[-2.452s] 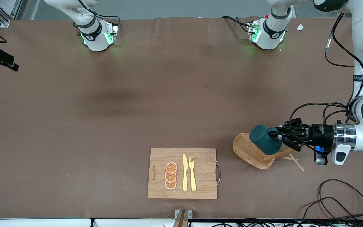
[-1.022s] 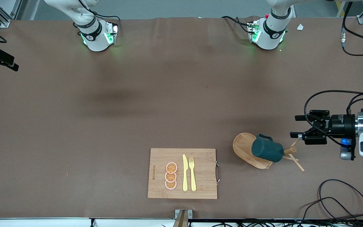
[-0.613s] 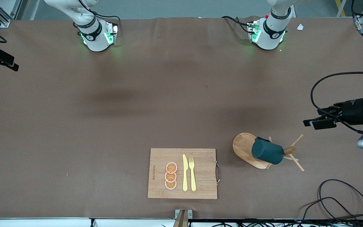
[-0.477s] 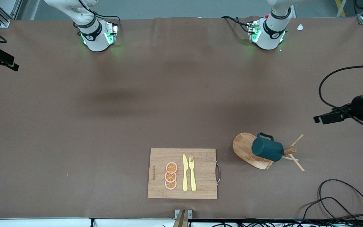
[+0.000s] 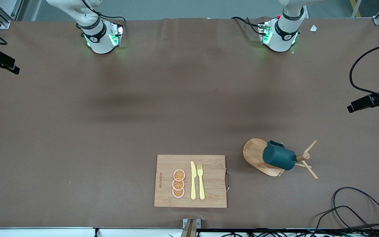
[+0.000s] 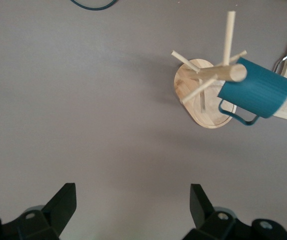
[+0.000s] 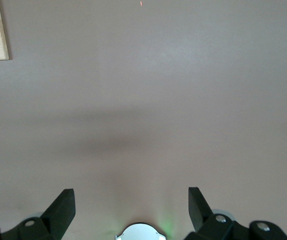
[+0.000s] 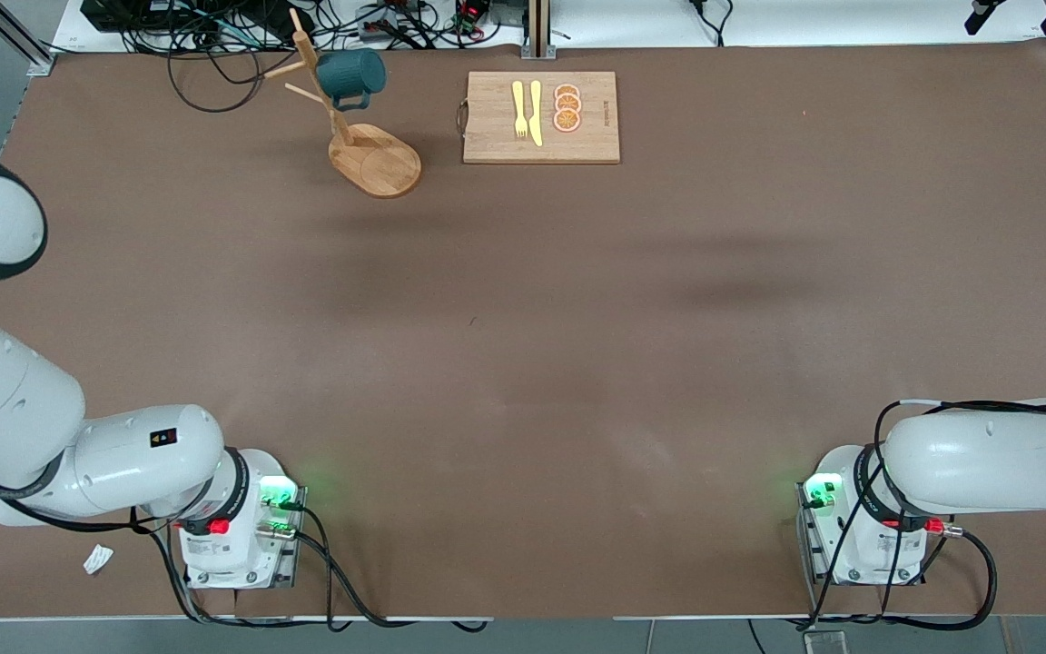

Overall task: Pass cup and hang on rack
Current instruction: 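Open the left gripper and withdraw it from the rack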

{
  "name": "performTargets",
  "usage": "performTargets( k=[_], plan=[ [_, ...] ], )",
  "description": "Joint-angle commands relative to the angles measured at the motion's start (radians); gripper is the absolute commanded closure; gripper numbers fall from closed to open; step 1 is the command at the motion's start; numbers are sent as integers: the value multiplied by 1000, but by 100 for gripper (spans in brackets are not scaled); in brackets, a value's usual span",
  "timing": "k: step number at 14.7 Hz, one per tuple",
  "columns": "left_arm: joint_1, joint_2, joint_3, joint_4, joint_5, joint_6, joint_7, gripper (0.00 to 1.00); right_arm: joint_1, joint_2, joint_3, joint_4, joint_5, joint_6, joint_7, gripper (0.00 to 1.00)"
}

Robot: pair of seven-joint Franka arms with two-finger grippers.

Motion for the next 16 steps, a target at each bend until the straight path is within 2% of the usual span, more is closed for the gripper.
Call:
performTargets(
  k=[1, 6, 8, 11, 16],
  plan=[
    [1, -80, -9, -88, 20, 30, 17, 0, -3, -29, 4, -25, 10, 1, 1, 0],
    [-25, -95, -6, -88, 12, 35, 19, 0, -1, -29, 4, -25, 10, 1, 1, 0],
    [-66, -103, 11, -88, 18, 35, 19, 0, -1, -29, 4, -25, 9, 1, 1, 0],
    [-189, -113, 140, -88, 21, 32, 20, 0, -1, -29, 4, -25, 9, 1, 1, 0],
    [-350, -138, 308, -88, 20, 30, 43, 0, -1, -29, 4, -25, 10, 1, 1, 0]
  ],
)
